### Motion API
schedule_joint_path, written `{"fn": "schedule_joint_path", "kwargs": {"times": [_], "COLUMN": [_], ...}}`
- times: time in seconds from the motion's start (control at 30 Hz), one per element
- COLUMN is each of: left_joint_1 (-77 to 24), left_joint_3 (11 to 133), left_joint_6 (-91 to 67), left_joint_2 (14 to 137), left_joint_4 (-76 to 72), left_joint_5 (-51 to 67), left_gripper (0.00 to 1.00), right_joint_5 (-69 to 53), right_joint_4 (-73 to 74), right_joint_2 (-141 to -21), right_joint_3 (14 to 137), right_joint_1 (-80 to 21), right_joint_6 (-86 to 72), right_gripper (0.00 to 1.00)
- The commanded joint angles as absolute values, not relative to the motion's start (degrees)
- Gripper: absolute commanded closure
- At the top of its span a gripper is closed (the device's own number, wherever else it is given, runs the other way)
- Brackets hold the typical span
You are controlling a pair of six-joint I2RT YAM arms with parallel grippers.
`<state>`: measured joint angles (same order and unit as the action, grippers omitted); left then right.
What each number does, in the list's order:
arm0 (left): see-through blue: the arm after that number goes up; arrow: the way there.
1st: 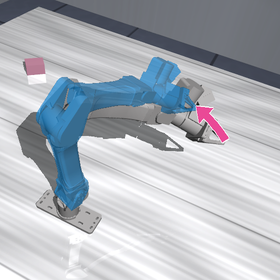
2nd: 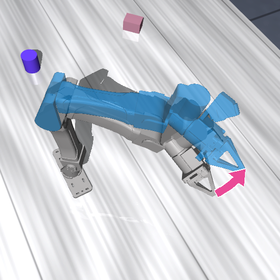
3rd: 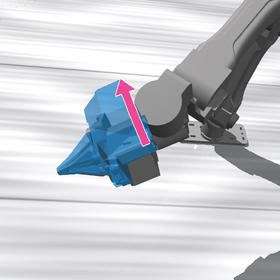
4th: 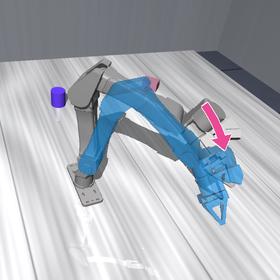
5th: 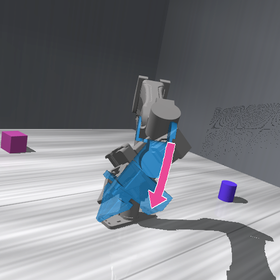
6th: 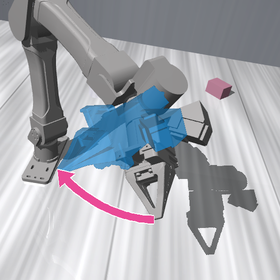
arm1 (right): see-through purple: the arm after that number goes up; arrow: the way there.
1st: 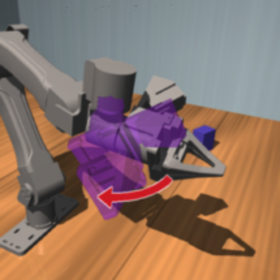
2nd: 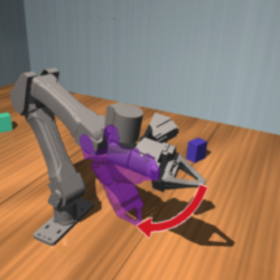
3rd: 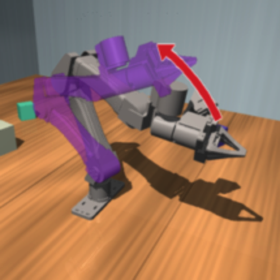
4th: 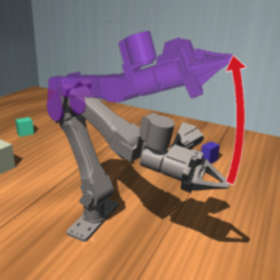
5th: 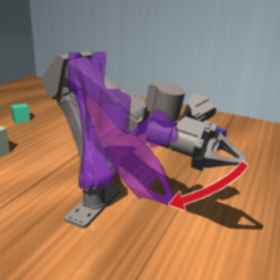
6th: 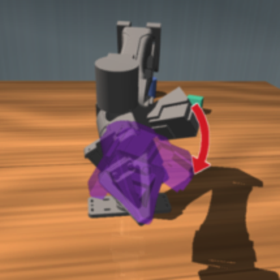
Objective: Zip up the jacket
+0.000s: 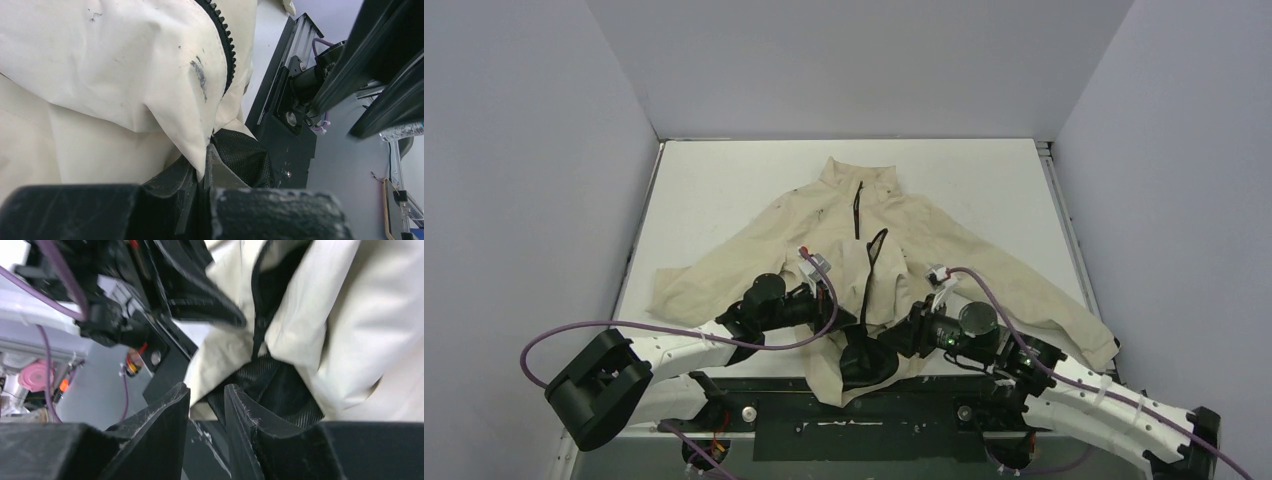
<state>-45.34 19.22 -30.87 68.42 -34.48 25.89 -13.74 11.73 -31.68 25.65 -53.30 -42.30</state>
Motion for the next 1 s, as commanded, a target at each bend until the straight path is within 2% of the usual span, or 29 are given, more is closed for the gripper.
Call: {"fn": "schedule_joint_path", "kwargs": {"times": [0.0,0.13,0.27,0.37,0.57,0.97], "left_joint_1": [-45.70,-45.70,-45.68,-45.65,-45.67,-45.69], "left_joint_3": [21.00,20.98,20.75,20.53,20.48,20.57], "left_joint_6": [-30.50,-30.61,-30.83,-30.90,-30.61,-31.25], "left_joint_2": [67.68,67.69,67.86,67.77,67.86,67.70], "left_joint_4": [-34.03,-33.79,-34.19,-34.35,-34.19,-34.45], "left_joint_5": [25.83,25.81,25.99,26.15,26.28,26.59], "left_gripper": [1.00,1.00,1.00,1.00,1.00,1.00], "right_joint_5": [3.08,12.91,16.19,18.48,15.81,14.80], "right_joint_4": [3.58,-4.91,-16.66,-20.06,-26.44,-34.43], "right_joint_2": [-35.23,-38.87,-41.77,-43.84,-48.43,-55.09], "right_joint_3": [21.66,16.81,10.54,9.51,9.65,8.01], "right_joint_1": [-63.34,-68.96,-69.77,-69.87,-69.85,-69.79], "right_joint_6": [-51.32,-56.68,-61.10,-62.16,-58.58,-59.03], "right_gripper": [0.66,0.63,0.60,0.57,0.52,0.52]}}
